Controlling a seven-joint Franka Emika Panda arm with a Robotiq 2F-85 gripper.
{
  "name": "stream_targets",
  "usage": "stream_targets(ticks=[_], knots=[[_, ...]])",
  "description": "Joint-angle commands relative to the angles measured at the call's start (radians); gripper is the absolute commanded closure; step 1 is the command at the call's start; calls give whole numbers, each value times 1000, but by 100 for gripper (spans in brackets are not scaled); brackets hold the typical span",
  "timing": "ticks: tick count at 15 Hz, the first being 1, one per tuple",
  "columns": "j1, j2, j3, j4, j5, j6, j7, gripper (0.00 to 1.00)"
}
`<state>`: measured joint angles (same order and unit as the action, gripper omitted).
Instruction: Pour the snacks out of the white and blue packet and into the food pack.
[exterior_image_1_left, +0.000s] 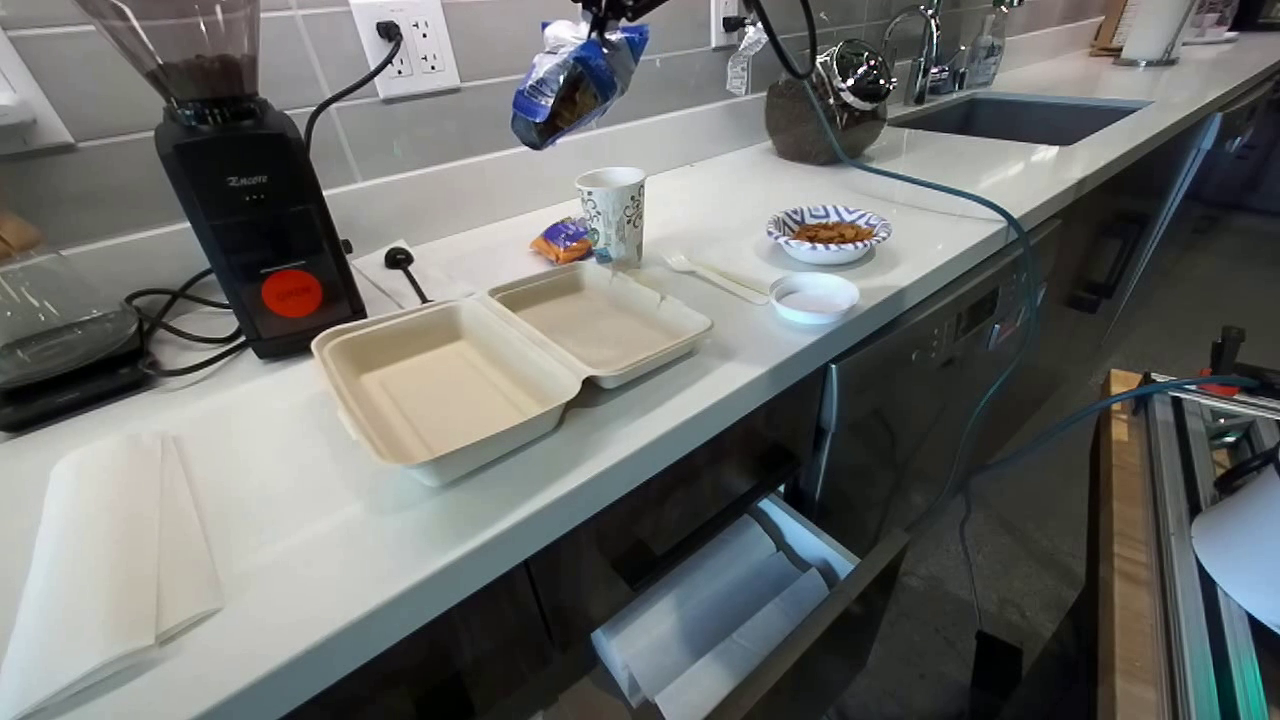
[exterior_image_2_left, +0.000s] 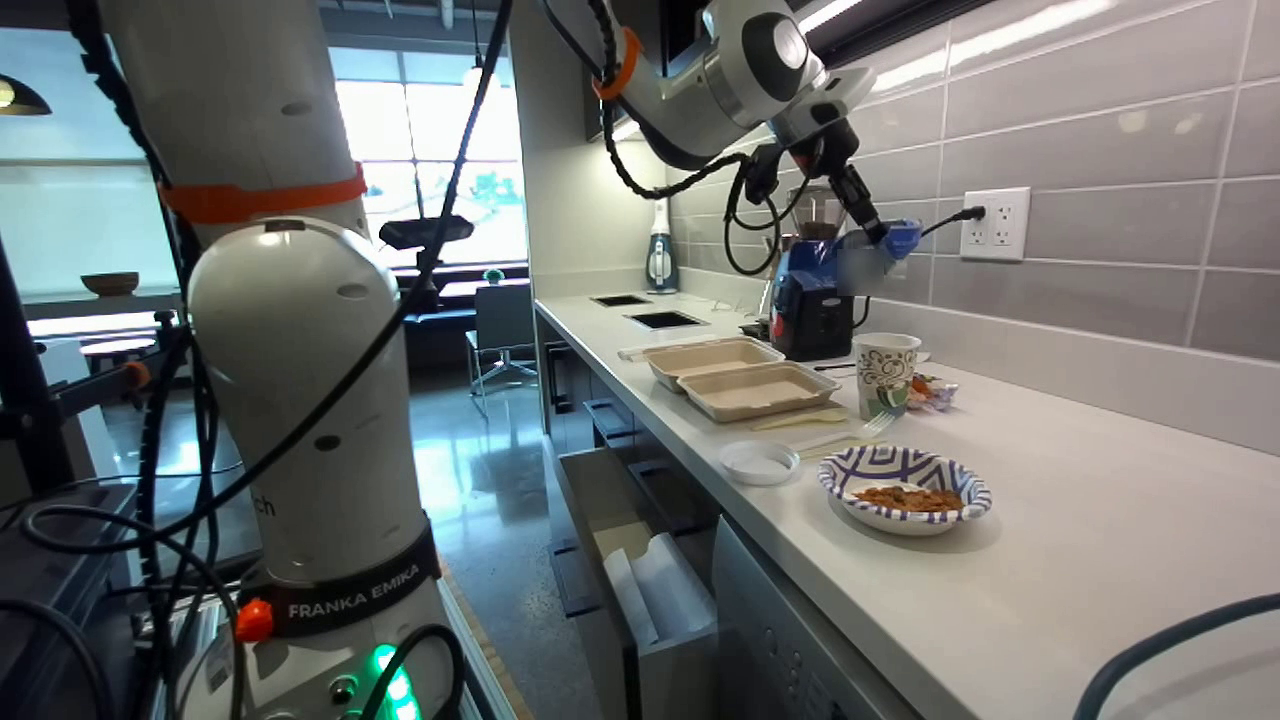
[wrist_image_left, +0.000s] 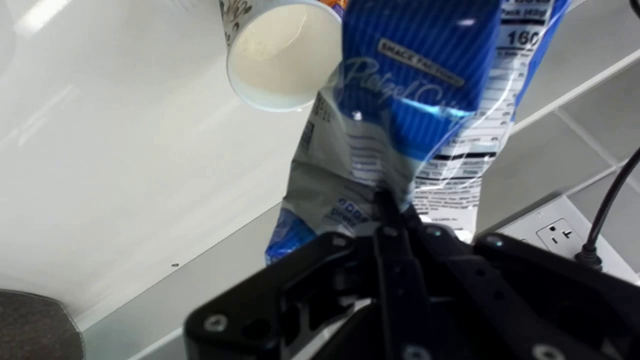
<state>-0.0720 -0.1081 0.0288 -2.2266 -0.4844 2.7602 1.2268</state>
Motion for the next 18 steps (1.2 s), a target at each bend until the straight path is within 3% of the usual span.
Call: stream_targets(ticks=[1,9,18], knots=[[3,-21,20,-13,-79,-2,-14,100],[4,-43,49,-42,-196,23,-22,100],[35,-37,61,-86,-159,97,-86,100]])
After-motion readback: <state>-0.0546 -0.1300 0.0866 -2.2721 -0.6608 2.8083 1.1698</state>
